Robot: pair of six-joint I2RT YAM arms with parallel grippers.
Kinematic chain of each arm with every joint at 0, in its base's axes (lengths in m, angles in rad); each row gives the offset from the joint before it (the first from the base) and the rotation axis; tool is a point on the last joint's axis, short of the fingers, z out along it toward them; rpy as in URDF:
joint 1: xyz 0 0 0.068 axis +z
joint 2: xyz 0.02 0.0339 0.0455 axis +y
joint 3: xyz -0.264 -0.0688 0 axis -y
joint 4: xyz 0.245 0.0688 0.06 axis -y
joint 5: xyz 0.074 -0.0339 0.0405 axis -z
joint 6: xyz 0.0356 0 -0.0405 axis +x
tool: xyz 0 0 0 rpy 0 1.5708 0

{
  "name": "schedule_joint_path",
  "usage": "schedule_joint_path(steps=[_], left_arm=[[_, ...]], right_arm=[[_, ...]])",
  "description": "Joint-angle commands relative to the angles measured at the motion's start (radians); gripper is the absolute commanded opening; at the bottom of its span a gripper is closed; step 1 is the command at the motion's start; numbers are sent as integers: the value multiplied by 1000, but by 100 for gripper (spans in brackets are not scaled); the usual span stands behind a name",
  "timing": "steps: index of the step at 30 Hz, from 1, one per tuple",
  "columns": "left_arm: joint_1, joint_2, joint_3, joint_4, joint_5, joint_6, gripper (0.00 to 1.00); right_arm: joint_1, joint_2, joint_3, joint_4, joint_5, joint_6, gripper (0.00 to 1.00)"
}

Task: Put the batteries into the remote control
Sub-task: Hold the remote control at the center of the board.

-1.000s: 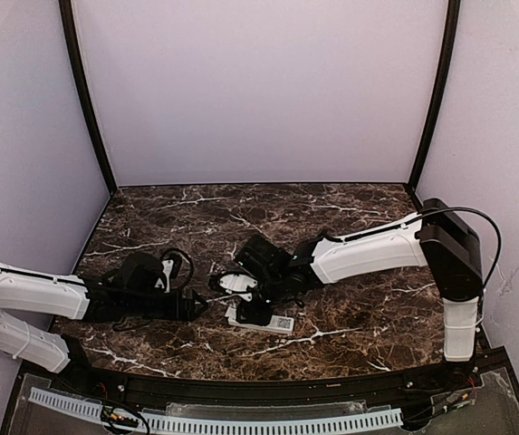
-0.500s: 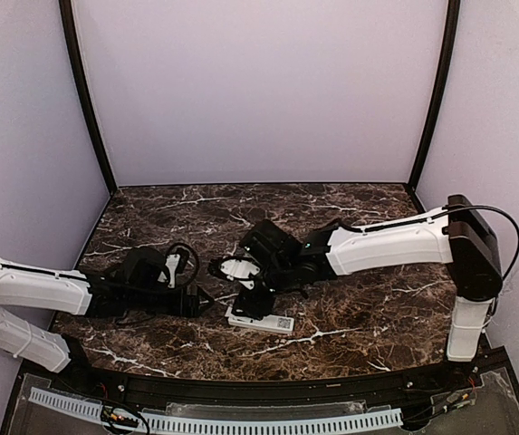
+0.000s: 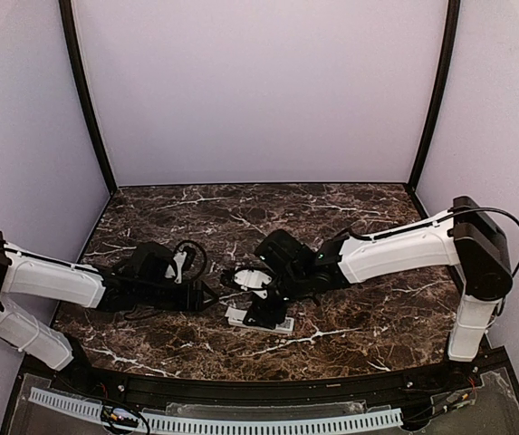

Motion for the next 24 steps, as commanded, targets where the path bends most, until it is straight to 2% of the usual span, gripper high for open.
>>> schedule_joint_path(steps=[1, 13, 24], left_arm=[[3, 50, 7, 95, 78, -27, 66], [3, 153, 35, 165, 147, -28, 52], [-2, 201, 53, 176, 162, -22, 47]], right_arm=[[-5, 18, -46, 77, -14, -17, 64], [-24, -25, -136, 119, 2, 9, 63], [-42, -69, -219, 145, 17, 32, 65]])
